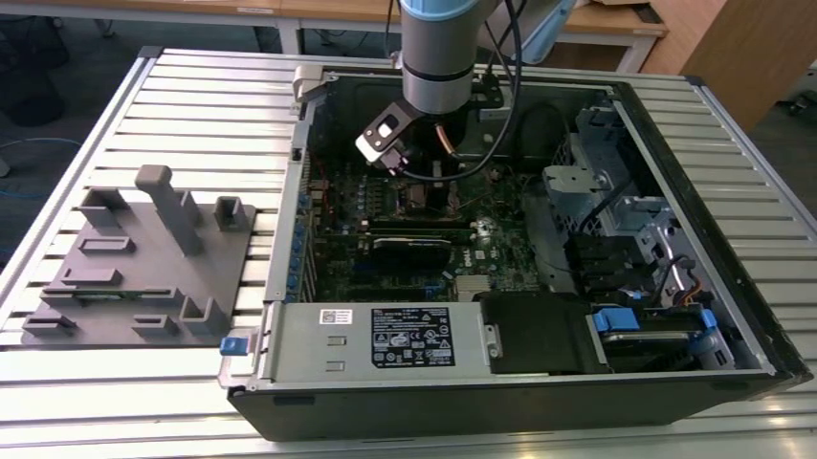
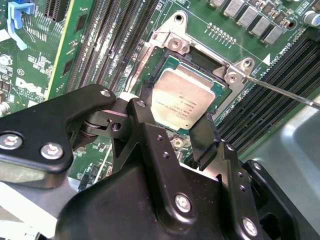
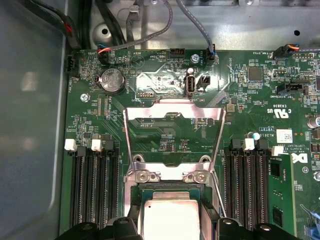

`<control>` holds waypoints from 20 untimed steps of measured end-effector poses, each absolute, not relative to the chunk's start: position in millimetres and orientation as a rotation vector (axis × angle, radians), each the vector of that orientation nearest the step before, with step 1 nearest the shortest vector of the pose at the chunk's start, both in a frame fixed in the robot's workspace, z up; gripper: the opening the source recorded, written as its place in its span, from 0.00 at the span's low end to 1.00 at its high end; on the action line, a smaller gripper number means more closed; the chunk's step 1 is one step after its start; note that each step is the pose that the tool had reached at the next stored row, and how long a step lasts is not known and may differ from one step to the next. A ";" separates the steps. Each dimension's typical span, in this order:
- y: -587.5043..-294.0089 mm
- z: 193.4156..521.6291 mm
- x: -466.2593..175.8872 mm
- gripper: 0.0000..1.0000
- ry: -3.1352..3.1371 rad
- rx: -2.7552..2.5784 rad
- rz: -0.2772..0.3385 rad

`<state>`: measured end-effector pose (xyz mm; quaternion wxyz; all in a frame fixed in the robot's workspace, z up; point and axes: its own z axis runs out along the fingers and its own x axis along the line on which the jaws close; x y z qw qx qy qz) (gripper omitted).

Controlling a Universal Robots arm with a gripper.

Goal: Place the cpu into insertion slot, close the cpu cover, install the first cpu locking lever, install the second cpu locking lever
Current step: 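Place the cpu into insertion slot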

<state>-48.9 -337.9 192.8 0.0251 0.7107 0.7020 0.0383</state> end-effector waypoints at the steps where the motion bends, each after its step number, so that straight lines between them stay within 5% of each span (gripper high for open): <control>1: -337.9 192.8 -48.9 0.54 2.171 2.198 0.118; 20: -337.9 189.3 -48.8 0.54 2.171 2.198 0.118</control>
